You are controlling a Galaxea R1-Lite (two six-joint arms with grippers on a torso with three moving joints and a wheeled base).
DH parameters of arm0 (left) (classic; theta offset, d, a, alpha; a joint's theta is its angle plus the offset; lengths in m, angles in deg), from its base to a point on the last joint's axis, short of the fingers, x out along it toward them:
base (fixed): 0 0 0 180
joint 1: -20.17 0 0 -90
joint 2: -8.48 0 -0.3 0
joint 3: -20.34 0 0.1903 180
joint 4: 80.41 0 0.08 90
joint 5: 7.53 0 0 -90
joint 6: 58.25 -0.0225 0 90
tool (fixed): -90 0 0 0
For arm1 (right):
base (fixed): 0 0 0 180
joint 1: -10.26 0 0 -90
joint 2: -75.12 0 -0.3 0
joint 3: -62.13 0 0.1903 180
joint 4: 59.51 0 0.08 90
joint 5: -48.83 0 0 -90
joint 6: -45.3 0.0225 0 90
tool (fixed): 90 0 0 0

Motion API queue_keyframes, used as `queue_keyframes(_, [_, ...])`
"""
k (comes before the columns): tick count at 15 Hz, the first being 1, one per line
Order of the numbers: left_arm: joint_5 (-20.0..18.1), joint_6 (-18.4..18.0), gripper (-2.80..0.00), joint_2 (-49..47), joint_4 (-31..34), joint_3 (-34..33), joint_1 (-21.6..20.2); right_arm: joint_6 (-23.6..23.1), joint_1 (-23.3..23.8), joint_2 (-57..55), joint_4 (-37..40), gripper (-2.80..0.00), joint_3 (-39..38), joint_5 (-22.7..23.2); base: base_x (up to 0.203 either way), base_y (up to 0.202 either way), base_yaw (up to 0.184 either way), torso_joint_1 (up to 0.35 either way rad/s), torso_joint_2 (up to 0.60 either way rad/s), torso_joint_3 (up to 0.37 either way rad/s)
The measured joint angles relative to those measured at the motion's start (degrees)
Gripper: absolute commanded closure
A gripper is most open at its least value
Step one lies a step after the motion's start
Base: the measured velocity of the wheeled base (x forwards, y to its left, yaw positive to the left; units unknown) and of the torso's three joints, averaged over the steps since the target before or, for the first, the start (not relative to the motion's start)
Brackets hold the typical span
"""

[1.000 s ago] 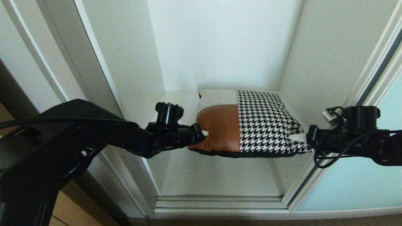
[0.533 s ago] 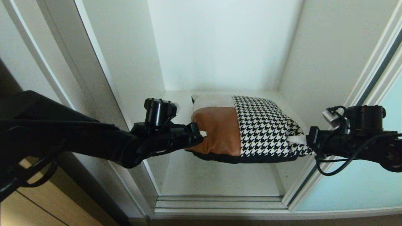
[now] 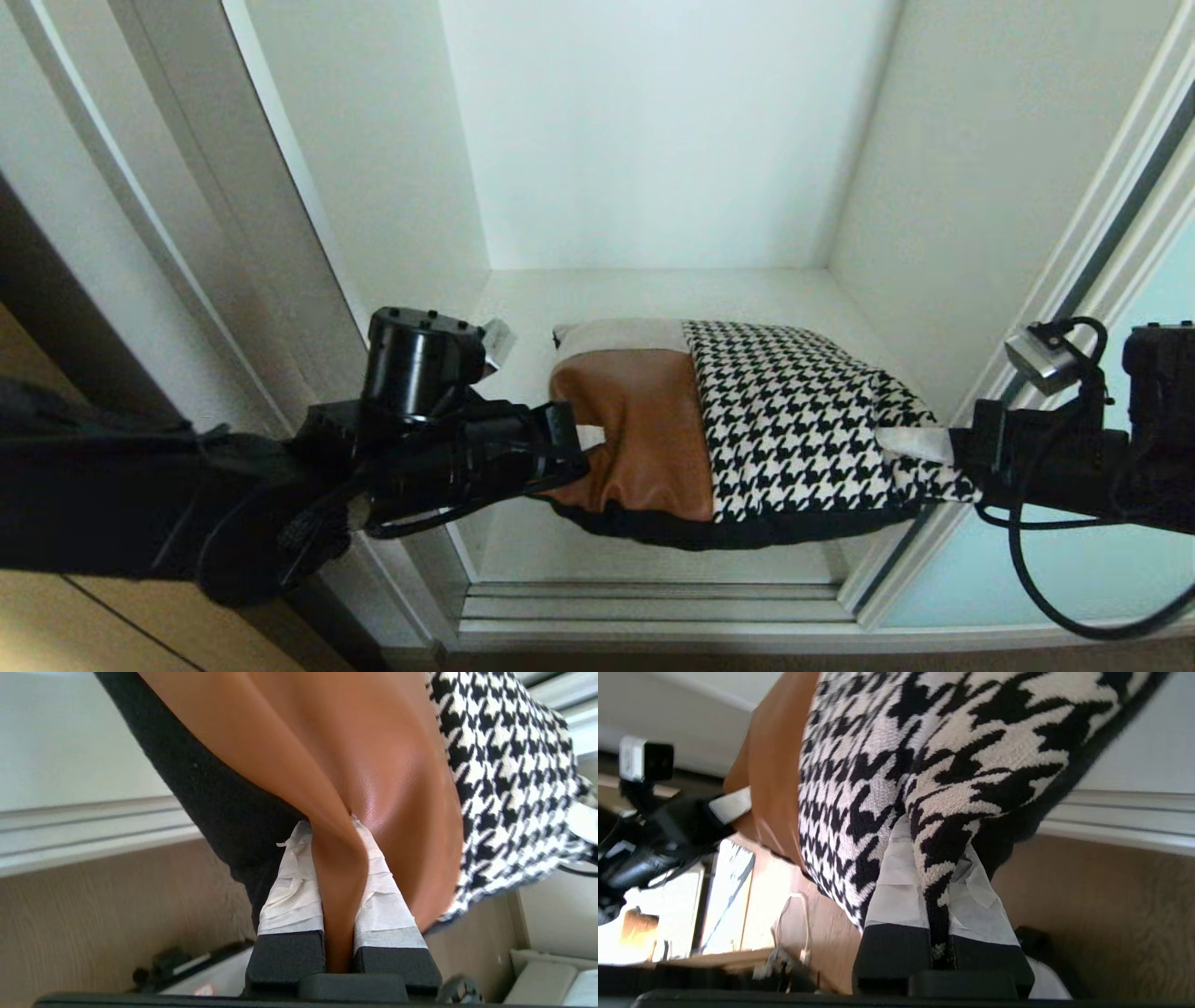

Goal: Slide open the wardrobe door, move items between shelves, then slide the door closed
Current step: Place the pillow on the lower shelf

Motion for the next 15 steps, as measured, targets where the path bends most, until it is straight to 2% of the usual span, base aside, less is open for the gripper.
queue_keyframes(3, [1.63,-0.11,0.00,4.34,0.10,-3.53,0.45,0.09,-0.62,7.19,1.47,0.00,-4.13,0.28,0.000,0.000,0.000,0.000,0.00,0.000])
queue_keyframes(6, [6.86,-0.67,0.00,7.03,0.99,-4.40,1.38,0.36,-1.92,14.54,5.43,0.00,-5.60,0.33,0.000,0.000,0.000,0.000,0.00,0.000])
queue_keyframes(11, [7.73,-0.69,0.00,13.99,6.70,-5.97,4.91,2.68,-6.00,26.24,13.55,0.00,-6.23,0.16,0.000,0.000,0.000,0.000,0.00,0.000])
queue_keyframes(15, [8.00,-0.74,0.00,16.87,6.84,-7.19,6.28,3.96,-7.31,29.26,14.44,0.00,-9.29,0.26,0.000,0.000,0.000,0.000,0.00,0.000])
